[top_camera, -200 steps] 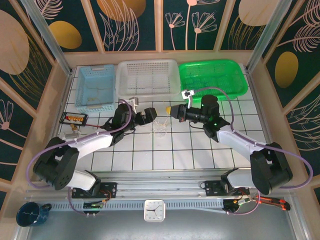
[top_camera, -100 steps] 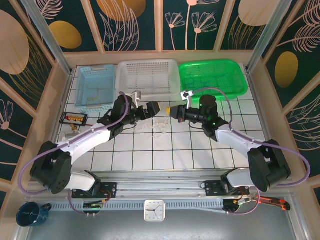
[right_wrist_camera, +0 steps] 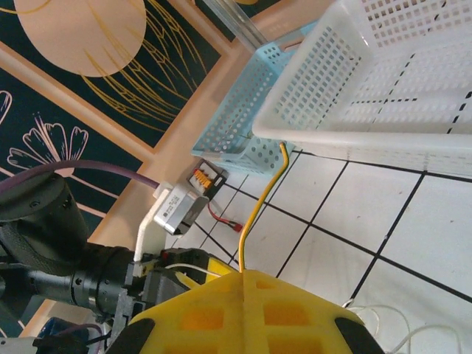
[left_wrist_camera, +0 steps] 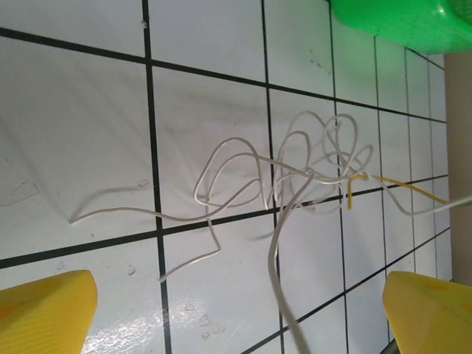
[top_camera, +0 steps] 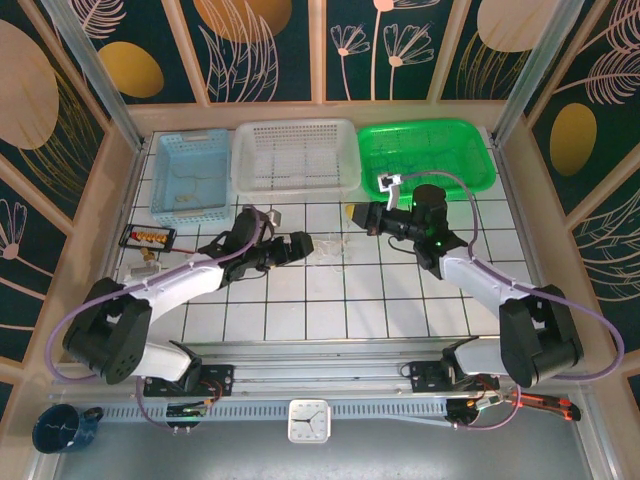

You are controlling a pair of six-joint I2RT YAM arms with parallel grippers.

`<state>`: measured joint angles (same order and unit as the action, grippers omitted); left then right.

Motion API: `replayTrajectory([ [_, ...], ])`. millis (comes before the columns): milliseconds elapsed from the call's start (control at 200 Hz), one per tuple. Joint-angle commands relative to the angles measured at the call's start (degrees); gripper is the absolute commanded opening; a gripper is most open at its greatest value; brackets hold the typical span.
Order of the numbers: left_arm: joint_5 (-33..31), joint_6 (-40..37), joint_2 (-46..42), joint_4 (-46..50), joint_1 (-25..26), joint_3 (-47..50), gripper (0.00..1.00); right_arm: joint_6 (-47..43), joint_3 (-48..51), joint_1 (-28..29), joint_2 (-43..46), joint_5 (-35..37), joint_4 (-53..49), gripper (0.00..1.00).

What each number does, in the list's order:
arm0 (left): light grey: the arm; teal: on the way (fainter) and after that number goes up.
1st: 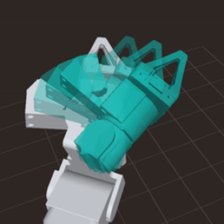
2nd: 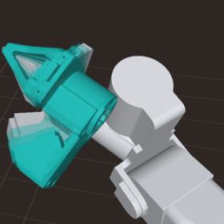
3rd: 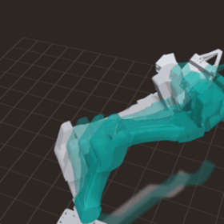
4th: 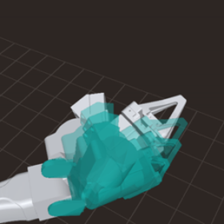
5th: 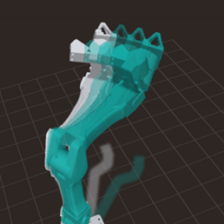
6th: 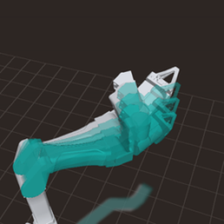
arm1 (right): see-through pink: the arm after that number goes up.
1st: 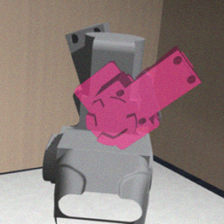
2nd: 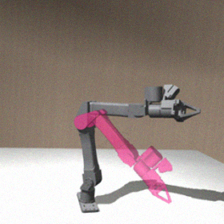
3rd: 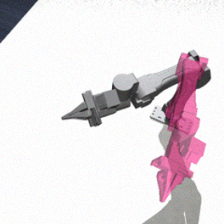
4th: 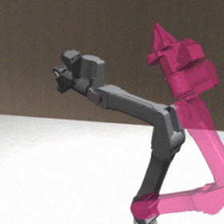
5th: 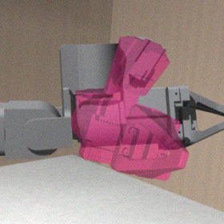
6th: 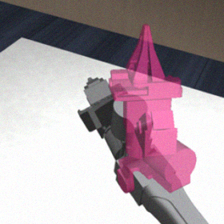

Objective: Untangle the cables

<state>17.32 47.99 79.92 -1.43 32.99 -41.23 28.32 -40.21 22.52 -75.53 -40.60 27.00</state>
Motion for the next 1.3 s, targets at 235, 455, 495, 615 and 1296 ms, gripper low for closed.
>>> replayTrajectory([
  [235, 3.6, 2.8, -6.7, -5.6, -0.3, -3.4, 0.99, -1.2, 0.6, 0.1, -0.6, -3.4, 2.7, 0.00],
  [455, 5.4, 8.1, -7.2, -15.8, -0.3, -4.2, 0.99, -1.6, 1.1, 2.4, -1.5, -4.2, 3.6, 0.00],
  [495, 5.4, 8.7, -6.7, -16.8, -0.3, -4.8, 0.98, -1.7, 1.0, 2.9, -1.8, -4.5, 3.6, 0.00],
  [615, 5.7, 9.2, -4.2, -18.6, -0.3, -7.0, 0.95, -2.2, 0.7, 4.7, -2.8, -4.4, 3.6, 0.00],
  [1296, 8.5, 11.1, 5.5, -25.3, -0.4, -7.9, 0.43, -1.8, -0.2, 8.0, -4.6, -4.4, 5.0, 0.00],
])
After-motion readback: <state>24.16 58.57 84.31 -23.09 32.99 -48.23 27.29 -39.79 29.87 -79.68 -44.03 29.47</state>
